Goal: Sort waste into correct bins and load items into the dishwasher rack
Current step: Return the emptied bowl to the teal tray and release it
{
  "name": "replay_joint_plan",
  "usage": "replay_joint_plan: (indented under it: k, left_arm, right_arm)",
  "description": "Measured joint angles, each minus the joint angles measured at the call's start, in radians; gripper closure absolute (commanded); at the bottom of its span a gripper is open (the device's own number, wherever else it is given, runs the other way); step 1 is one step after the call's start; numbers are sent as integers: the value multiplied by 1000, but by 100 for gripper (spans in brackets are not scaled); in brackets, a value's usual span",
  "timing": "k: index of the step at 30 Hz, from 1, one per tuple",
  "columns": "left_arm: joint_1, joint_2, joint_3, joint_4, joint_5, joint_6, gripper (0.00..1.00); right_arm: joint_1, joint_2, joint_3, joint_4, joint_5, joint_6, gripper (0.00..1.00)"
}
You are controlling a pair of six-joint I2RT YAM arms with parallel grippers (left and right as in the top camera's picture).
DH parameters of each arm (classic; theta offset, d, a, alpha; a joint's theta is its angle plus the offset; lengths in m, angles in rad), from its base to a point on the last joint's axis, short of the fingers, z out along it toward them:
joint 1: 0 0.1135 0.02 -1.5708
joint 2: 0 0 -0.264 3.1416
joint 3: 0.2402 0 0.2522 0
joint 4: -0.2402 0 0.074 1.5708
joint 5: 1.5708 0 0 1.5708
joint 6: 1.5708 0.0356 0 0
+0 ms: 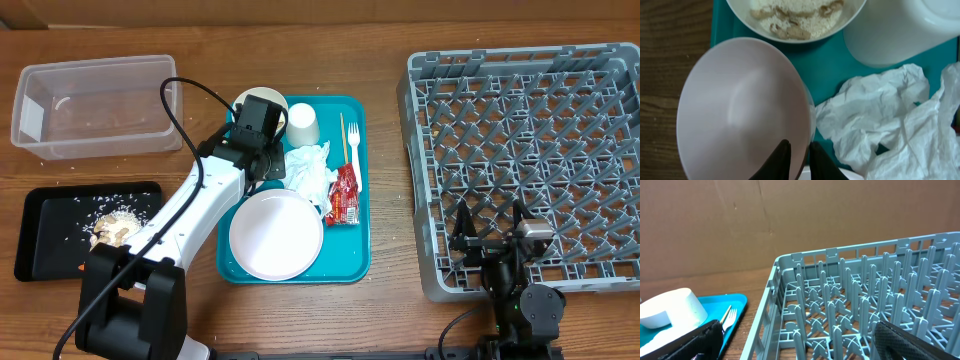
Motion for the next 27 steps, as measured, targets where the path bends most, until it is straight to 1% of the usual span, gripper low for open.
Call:
replay_joint_plan:
  k: [3, 8, 9, 11, 12, 16, 19, 21, 24, 27]
  left_arm:
    - [0, 0, 21, -42, 16, 0, 83]
    - [0, 0, 121, -114, 25, 1, 83]
    - [0, 0, 142, -127, 28, 1, 78]
    - [0, 0, 178, -151, 32, 7, 63]
    - [0, 0, 193, -159, 35, 8, 57]
    - [0, 0, 245, -162, 38, 13, 44]
    - [0, 0, 263, -120, 39, 32, 42]
    - [4, 0, 269, -87, 39, 44, 42]
    - [21, 7, 272, -49, 54, 95, 34]
    - [48, 40, 297, -85, 92, 174, 30]
  right_arm:
    - [0, 0, 0, 0, 0, 0, 0]
    - [0, 0, 0, 0, 0, 0, 0]
    - [0, 0, 0, 0, 0, 0, 0]
    - [0, 0, 0, 0, 0, 0, 0]
    - [0, 0, 0, 0, 0, 0, 0]
    - [0, 0, 0, 0, 0, 0, 0]
    - [0, 0, 0, 0, 0, 1, 0]
    - [0, 0, 0, 0, 0, 0, 0]
    - [0, 0, 0, 0, 0, 0, 0]
    - [0, 0, 0, 0, 0, 0, 0]
